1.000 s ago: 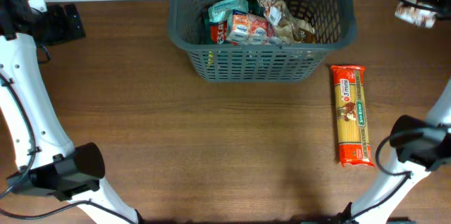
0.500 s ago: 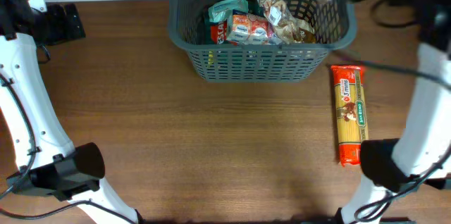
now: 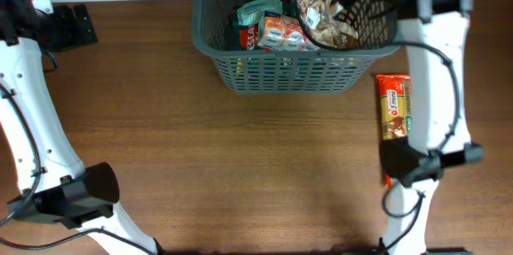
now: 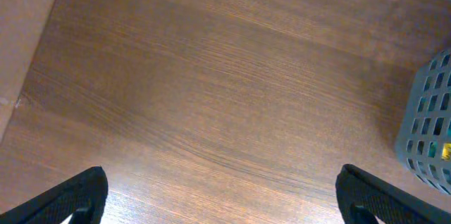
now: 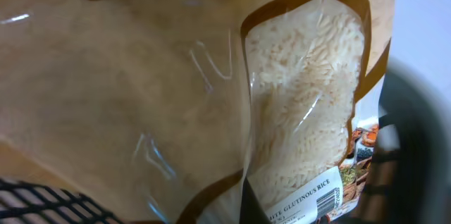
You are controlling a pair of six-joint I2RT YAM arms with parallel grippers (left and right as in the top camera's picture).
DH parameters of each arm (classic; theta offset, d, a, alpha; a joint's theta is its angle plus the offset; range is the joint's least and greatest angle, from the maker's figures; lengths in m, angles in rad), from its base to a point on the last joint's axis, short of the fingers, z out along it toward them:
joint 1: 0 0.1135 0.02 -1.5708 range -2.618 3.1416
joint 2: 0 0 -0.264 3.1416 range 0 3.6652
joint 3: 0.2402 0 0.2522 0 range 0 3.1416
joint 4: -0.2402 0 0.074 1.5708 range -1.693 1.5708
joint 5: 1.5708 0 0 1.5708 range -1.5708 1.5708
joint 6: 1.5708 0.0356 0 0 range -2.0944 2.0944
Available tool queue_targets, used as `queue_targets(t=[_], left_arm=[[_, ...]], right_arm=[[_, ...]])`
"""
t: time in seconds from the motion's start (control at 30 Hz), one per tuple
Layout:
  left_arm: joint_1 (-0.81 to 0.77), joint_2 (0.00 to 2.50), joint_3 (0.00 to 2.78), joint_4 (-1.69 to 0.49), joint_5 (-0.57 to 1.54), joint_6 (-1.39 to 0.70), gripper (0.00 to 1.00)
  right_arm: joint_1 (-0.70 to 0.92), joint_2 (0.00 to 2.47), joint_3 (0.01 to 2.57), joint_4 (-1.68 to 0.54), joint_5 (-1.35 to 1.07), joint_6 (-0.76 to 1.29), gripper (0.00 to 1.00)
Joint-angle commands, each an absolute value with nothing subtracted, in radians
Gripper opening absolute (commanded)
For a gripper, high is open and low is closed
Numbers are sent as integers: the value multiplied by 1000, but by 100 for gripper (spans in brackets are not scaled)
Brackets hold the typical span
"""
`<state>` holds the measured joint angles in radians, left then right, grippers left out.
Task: Pack container
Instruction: 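Lift the rice bag with the right gripper and drop it into the basket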
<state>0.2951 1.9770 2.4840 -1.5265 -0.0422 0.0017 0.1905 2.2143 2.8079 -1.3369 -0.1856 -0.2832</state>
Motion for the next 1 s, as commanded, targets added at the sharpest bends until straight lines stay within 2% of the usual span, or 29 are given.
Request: queue_targets(t=[0.0, 0.4, 0.77, 0.8, 0.93, 0.97], left_arm=[[299, 1981, 2483, -1527, -49, -11, 99], [299, 1981, 2483, -1527, -49, -11, 99], [299, 1981, 2483, -1527, -49, -11, 99], [299, 1981, 2483, -1527, -49, -11, 99], [299, 1981, 2483, -1527, -49, -11, 99], [299, 1981, 2483, -1527, -49, -11, 99]], right_arm=[[217, 2267, 2808, -1358, -179, -269, 4], [343, 2317, 2796, -1316, -179, -268, 4], [414, 2348, 2681, -1302, -179, -224, 4], [420, 2348, 2679, -1301, -179, -224, 9], [439, 2347, 2682, -1300, -179, -224, 41], [440, 2346, 2685, -1301, -179, -223, 43]])
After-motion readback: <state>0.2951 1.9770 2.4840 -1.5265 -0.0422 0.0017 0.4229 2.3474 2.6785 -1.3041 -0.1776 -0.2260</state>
